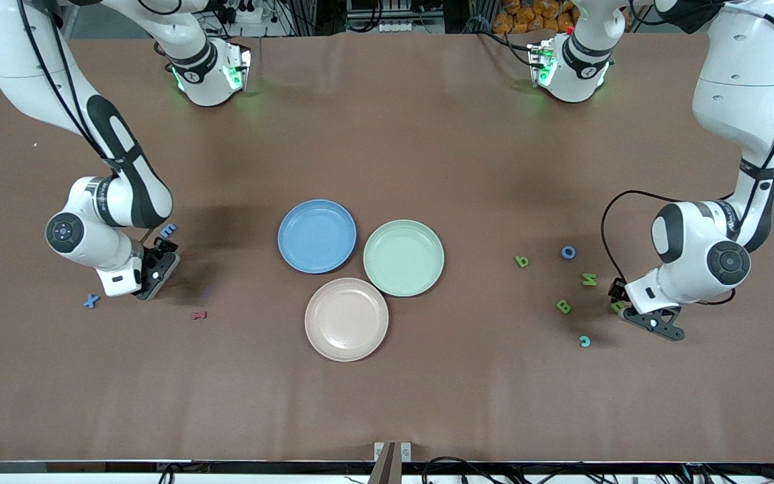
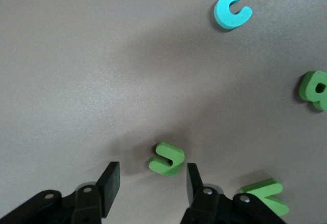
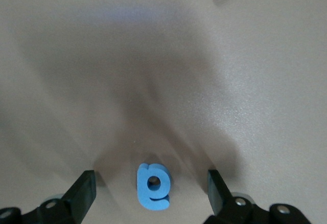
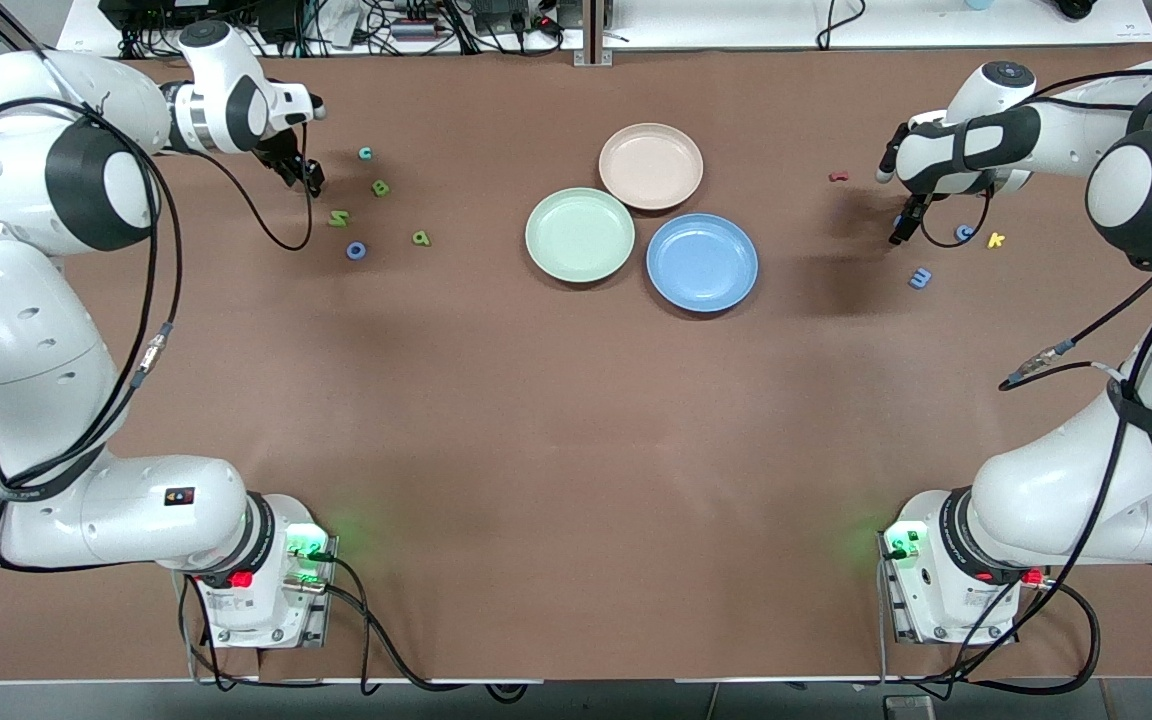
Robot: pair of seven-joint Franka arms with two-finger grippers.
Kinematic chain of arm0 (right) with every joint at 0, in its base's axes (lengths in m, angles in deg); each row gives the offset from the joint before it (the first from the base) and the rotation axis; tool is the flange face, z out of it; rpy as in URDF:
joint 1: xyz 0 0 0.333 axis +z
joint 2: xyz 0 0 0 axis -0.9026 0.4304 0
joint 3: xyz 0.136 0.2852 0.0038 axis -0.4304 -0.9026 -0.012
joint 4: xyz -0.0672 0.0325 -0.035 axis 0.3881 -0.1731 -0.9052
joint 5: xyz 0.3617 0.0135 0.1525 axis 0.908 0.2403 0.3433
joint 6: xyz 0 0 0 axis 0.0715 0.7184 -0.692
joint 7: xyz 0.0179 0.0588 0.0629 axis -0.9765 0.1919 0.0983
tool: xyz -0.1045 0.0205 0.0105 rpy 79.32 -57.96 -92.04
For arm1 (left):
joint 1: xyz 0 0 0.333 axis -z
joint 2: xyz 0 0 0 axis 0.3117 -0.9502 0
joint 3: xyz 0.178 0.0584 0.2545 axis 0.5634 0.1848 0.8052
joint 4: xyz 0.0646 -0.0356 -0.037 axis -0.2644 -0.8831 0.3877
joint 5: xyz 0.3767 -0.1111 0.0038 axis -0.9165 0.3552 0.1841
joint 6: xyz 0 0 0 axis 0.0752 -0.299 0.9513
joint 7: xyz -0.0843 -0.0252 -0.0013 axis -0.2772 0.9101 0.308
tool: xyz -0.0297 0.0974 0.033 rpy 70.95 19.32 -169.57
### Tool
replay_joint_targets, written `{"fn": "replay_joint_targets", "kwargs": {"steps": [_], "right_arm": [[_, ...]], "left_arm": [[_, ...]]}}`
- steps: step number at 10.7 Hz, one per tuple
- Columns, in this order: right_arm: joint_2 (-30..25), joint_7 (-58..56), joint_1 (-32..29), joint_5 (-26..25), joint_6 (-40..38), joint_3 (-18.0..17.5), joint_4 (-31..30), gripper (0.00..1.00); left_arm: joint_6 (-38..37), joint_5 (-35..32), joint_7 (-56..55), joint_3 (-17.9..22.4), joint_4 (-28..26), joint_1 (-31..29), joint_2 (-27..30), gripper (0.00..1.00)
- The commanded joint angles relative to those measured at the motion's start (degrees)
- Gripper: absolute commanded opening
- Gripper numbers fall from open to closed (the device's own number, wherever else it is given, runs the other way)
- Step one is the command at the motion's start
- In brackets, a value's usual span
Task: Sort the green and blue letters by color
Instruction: 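Grasp the blue d with the right gripper while the left gripper grasps green u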
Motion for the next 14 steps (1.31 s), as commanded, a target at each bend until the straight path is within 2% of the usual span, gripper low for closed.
{"fn": "replay_joint_targets", "kwargs": {"steps": [1,2,3,4,5,6,11,14], "right_arm": [[-0.8,-1.8,-0.6,1.0,0.8,-0.5,-1.5,0.83],[-0.9,-1.8,-0.7,1.0,0.8,-0.5,-1.6,0.68],[-1.0,-2.3,-0.7,1.0,0.8,-0.5,-1.6,0.43],[-1.0,-4.8,-0.9,1.0,0.9,-0.5,-1.5,0.22],[-1.0,-7.3,-1.2,1.0,0.9,-0.5,-1.4,0.07],[-0.9,-7.9,-1.9,1.0,0.9,-0.6,-1.4,0.0],[-1.1,-7.0,-1.6,1.4,0.2,-2.1,0.5,0.0],[-1.4,-5.9,-0.5,8.9,-5.6,-3.5,5.5,0.0]], "left_arm": [[0.4,1.7,2.2,-0.2,1.1,-0.1,-0.8,0.6],[0.4,1.9,2.2,-0.4,1.1,-0.1,-0.9,0.6],[0.4,1.9,2.2,-0.5,1.1,-0.1,-1.1,0.6],[0.4,2.0,2.2,-0.4,1.1,-0.1,-1.2,0.6],[0.4,2.0,2.2,-0.5,1.2,-0.1,-1.3,0.59],[0.6,2.0,2.2,-0.5,1.1,-0.1,-1.5,0.57],[0.9,2.2,2.2,-0.5,1.2,-0.1,-1.8,0.54],[1.4,2.5,2.2,-0.5,1.2,-0.1,-1.9,0.48]]}}
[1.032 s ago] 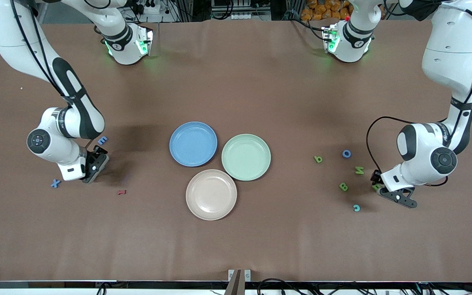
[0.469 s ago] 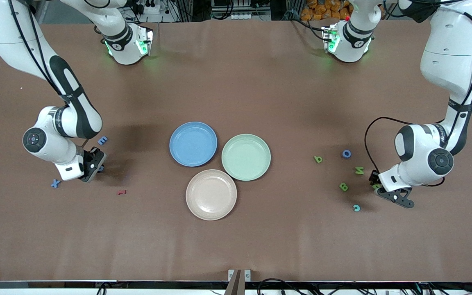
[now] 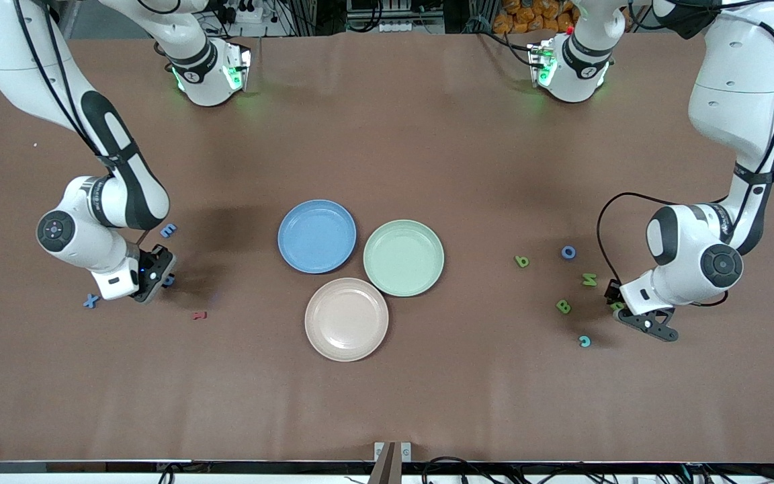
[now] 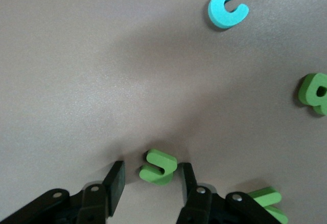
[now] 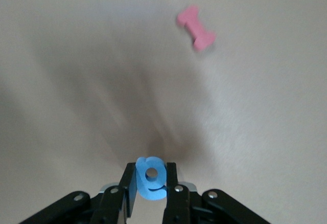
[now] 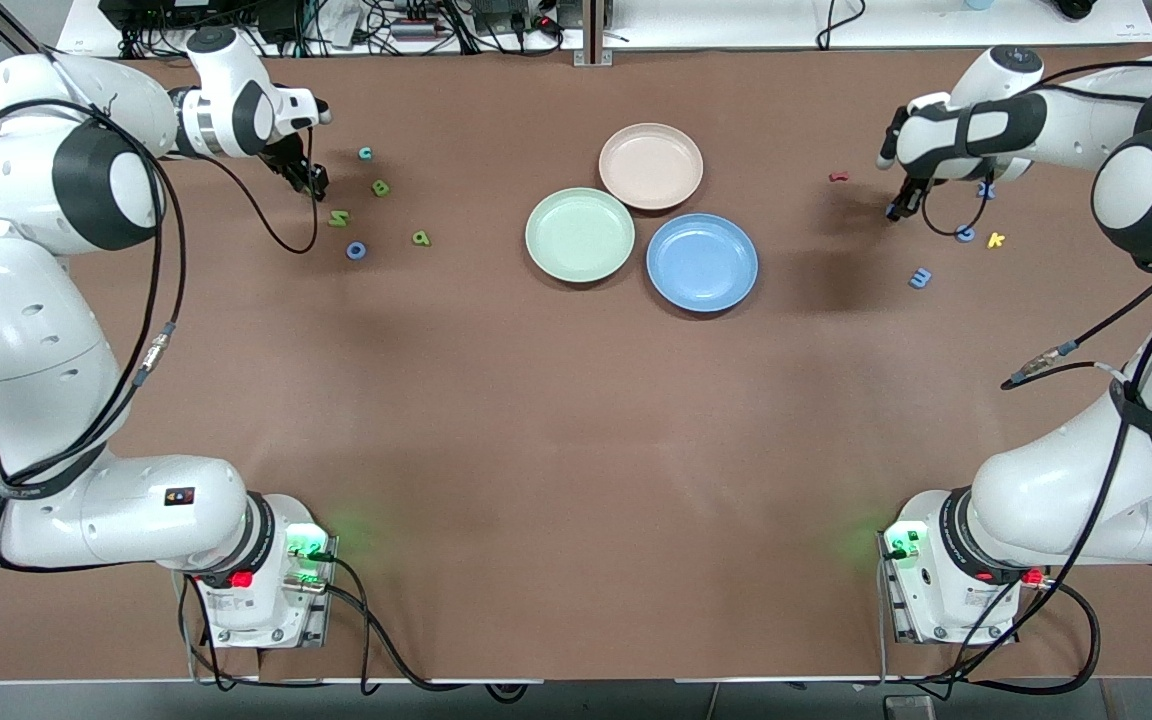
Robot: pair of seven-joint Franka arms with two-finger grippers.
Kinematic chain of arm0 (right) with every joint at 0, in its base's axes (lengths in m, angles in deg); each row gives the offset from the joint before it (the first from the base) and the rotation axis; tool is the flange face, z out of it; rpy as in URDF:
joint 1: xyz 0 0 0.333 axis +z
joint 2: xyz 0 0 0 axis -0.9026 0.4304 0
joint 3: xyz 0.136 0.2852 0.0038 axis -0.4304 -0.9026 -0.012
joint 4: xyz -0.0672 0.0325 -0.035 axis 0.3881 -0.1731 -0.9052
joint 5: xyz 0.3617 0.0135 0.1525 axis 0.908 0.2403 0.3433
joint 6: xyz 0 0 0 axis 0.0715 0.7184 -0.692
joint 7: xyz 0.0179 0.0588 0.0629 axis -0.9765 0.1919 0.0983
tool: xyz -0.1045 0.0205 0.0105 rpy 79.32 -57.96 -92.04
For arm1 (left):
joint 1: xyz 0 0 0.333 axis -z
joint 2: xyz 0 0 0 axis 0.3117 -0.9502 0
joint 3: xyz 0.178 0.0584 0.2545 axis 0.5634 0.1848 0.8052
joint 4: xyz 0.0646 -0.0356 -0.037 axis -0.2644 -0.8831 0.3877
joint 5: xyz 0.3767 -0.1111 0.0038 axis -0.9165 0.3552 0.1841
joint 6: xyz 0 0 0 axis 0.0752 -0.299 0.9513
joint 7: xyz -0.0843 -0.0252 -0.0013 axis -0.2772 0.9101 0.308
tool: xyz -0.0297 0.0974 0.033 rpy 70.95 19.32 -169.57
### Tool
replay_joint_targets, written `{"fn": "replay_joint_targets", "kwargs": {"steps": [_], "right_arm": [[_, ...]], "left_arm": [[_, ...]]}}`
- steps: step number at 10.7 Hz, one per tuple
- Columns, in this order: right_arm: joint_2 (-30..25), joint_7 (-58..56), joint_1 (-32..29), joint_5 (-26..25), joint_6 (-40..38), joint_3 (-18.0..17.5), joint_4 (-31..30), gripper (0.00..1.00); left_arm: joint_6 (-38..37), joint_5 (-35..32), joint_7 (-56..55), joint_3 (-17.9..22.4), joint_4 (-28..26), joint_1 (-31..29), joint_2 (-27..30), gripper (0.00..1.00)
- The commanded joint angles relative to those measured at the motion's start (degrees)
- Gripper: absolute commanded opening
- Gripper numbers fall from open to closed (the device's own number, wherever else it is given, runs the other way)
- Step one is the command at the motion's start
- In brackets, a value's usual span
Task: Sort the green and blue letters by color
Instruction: 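Place the d on the blue plate while the left gripper places u on green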
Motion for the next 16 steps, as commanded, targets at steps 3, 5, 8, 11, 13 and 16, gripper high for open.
{"fn": "replay_joint_targets", "kwargs": {"steps": [3,5,8,11,13,16], "right_arm": [[-0.3,12.6,5.8,6.3,-6.4,-2.7,5.1,0.0],[-0.4,22.5,11.1,6.3,-6.5,-2.7,6.1,0.0],[-0.8,36.2,18.9,6.3,-6.6,-2.7,6.8,0.0],[-0.9,49.5,26.2,6.3,-13.7,-2.7,10.8,0.0],[-0.9,56.7,29.7,6.3,-19.1,-2.6,13.4,0.0],[-0.5,63.0,31.2,5.9,-18.9,-2.5,12.8,1.0]], "left_arm": [[0.9,2.1,2.2,-0.2,0.8,-0.1,-0.7,0.32],[0.9,2.1,2.1,-0.2,0.8,0.0,-0.5,0.22],[0.7,2.2,1.8,-1.8,0.8,-0.2,0.7,0.0],[-1.6,2.4,-0.7,-4.9,0.8,-0.1,4.2,0.0],[-3.8,2.3,-6.7,-8.3,0.8,-0.1,6.0,0.0],[-4.8,2.2,-19.1,-14.5,0.8,0.2,6.9,0.0]]}}
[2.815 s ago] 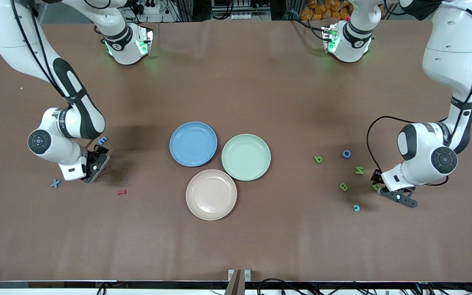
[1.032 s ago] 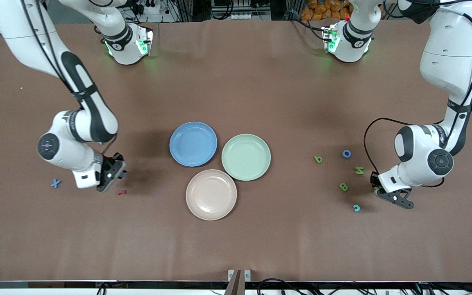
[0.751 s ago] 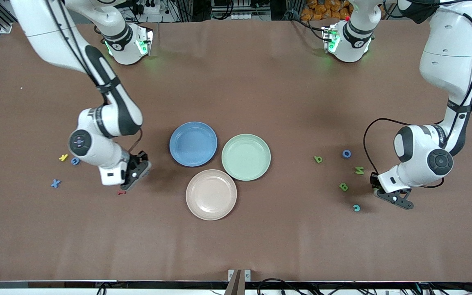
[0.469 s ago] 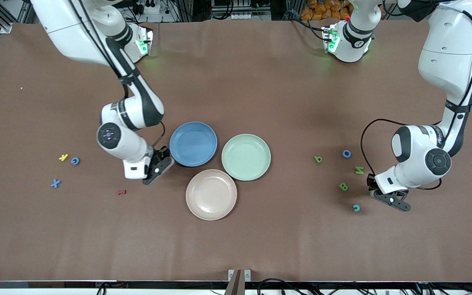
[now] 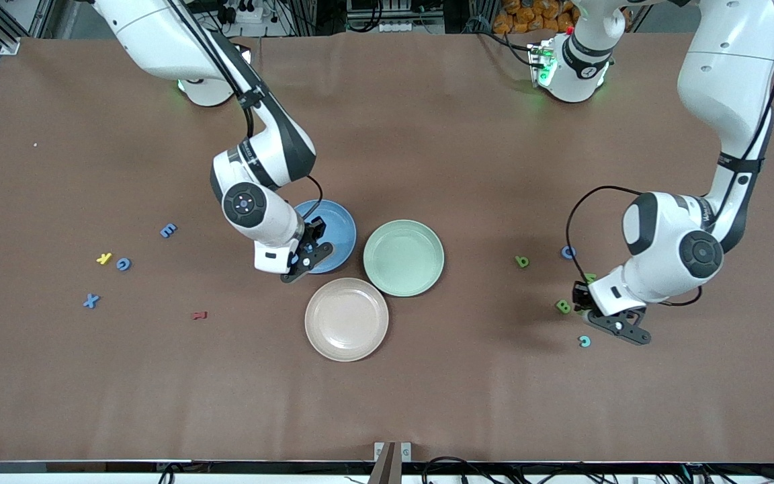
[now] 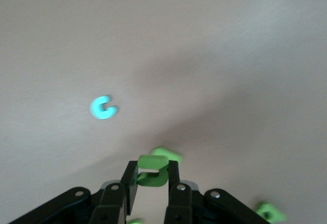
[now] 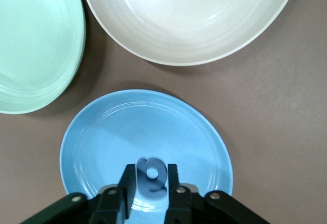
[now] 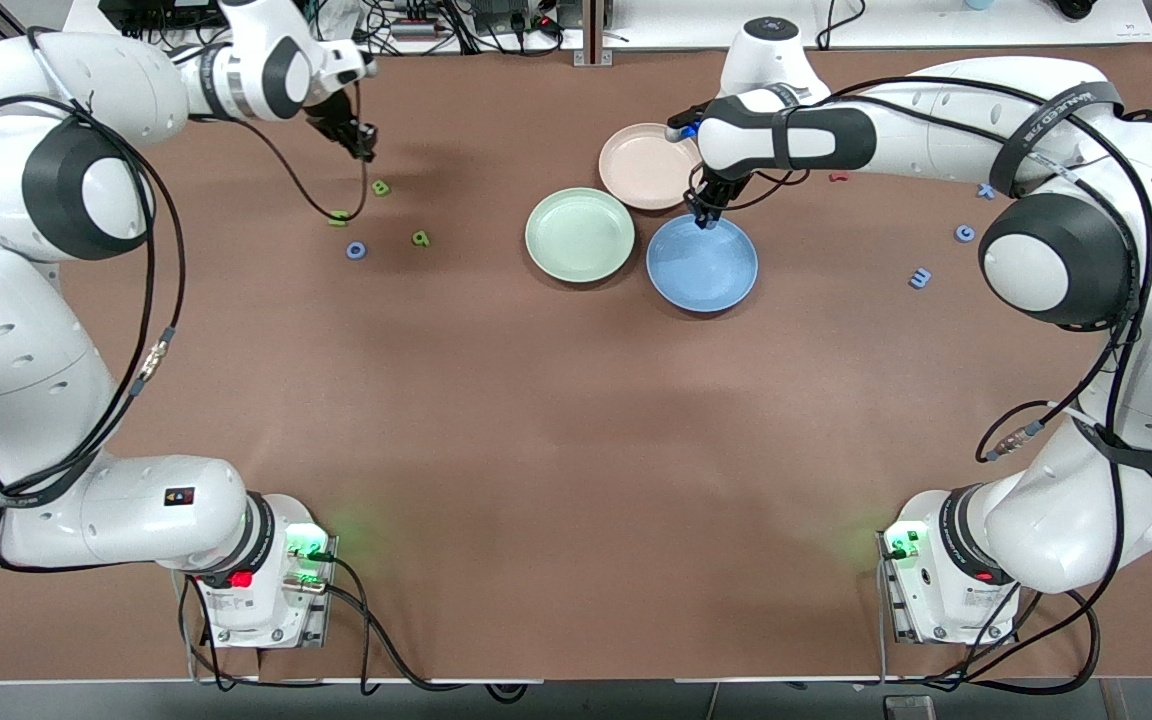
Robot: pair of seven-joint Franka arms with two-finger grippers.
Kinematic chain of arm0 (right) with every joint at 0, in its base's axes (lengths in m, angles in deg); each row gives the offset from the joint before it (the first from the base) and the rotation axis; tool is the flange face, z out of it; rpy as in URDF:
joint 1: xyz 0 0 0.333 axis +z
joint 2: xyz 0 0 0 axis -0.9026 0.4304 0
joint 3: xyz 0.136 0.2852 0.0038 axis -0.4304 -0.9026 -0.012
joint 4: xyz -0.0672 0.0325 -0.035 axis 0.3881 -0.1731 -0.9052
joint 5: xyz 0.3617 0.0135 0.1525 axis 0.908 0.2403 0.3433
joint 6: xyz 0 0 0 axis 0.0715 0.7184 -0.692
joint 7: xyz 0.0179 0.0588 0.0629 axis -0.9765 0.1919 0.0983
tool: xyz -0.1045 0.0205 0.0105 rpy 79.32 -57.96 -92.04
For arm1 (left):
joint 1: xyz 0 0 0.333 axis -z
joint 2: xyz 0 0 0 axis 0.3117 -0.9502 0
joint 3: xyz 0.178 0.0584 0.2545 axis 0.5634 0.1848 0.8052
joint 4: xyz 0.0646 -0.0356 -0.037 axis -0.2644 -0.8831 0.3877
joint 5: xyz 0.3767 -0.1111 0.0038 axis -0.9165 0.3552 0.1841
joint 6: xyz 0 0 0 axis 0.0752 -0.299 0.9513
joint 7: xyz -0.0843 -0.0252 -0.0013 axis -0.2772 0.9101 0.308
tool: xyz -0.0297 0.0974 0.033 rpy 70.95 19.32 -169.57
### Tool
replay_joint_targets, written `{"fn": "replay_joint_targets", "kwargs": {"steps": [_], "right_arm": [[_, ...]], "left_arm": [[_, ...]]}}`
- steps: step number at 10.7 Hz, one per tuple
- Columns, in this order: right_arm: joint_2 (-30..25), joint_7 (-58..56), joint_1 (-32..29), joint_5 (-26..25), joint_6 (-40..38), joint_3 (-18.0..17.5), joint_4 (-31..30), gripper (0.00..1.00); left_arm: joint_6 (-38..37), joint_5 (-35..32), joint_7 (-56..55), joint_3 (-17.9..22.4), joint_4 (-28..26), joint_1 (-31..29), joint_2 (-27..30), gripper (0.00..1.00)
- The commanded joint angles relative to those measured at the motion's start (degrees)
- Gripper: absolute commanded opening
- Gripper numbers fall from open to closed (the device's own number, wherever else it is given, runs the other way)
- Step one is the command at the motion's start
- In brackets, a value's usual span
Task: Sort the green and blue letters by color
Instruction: 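Place the d on the blue plate while the left gripper places u on green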
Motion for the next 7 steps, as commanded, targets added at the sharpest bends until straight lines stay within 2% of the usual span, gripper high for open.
{"fn": "replay_joint_targets", "kwargs": {"steps": [1,6,7], "right_arm": [[-0.5,3.2,0.5,0.2,-0.8,0.6,-0.5,1.0],[-1.2,2.2,-2.6,-0.4,-1.2,1.2,-1.3,1.0],[-2.3,2.2,-3.2,-1.7,-0.2,1.2,-3.2,1.0]], "left_arm": [[-1.0,1.0,-12.3,-5.2,-1.0,0.8,1.6,0.0],[-1.0,0.2,-31.5,-5.7,0.2,11.2,1.3,0.0],[-1.0,0.2,-34.7,-5.5,1.4,13.4,0.6,0.0]]}}
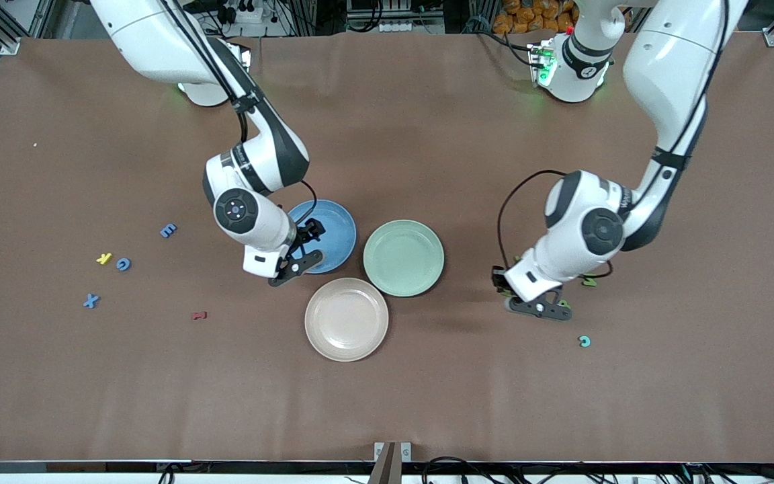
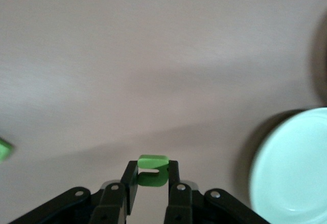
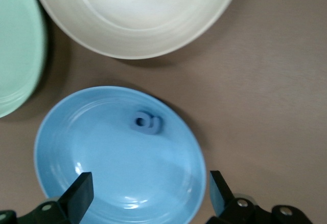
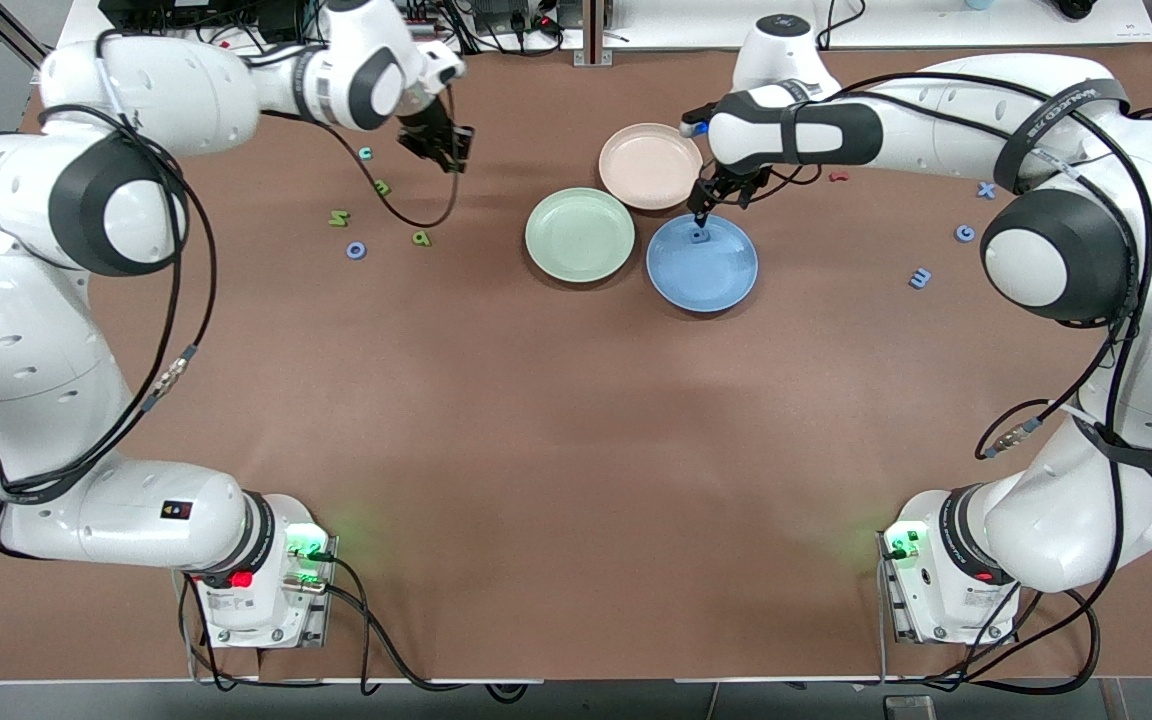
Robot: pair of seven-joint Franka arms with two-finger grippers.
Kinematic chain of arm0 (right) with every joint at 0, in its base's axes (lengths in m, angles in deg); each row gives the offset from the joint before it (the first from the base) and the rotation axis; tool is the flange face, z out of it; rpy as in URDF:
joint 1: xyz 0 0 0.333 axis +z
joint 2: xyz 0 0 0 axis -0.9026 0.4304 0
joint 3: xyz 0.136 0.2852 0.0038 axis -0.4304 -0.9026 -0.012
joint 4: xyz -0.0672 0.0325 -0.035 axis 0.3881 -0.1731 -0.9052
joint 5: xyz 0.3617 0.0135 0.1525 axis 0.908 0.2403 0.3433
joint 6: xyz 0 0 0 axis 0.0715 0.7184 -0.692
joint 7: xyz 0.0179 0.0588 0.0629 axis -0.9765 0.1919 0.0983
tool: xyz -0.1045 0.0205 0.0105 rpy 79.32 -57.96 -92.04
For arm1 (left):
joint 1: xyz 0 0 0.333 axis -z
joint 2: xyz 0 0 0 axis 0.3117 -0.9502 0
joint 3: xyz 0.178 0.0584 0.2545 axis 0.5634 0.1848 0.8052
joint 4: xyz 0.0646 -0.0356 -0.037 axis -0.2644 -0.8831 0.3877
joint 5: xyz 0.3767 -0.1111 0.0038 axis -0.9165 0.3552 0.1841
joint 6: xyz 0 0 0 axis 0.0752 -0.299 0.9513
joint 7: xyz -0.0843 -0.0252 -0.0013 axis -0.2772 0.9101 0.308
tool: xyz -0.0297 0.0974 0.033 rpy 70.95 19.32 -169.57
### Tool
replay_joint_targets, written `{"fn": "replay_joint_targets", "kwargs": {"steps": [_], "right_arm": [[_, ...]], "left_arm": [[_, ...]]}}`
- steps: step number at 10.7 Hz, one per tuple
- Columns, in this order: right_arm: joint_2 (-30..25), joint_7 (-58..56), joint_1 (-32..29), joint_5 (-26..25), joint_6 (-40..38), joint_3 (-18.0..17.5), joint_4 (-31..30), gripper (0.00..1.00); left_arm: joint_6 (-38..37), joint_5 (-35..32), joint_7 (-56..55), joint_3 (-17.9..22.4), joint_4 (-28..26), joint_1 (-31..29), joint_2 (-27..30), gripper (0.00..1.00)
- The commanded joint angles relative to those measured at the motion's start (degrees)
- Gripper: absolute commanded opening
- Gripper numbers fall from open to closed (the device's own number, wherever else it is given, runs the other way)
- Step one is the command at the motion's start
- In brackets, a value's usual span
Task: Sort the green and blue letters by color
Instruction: 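Place the d on the blue plate while the left gripper places u on green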
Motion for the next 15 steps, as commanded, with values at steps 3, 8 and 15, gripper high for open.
{"fn": "replay_joint_targets", "kwargs": {"steps": [3,8,15], "right_arm": [[-5.5,-1.6,-7.3,-5.6,2.9,-0.3,-8.4,1.0],[-9.9,-17.3,-20.2,-5.7,9.3,-0.3,-19.3,1.0],[-10.9,-56.7,-34.2,-5.9,18.0,-0.3,-27.9,1.0]], "left_arm": [[-0.3,-0.5,-14.9,1.2,4.3,11.5,-2.8,0.0],[1.2,-4.3,-23.7,1.7,6.9,18.2,-7.8,0.03],[1.3,-4.5,-29.4,9.0,10.7,26.6,-9.6,1.0]]}}
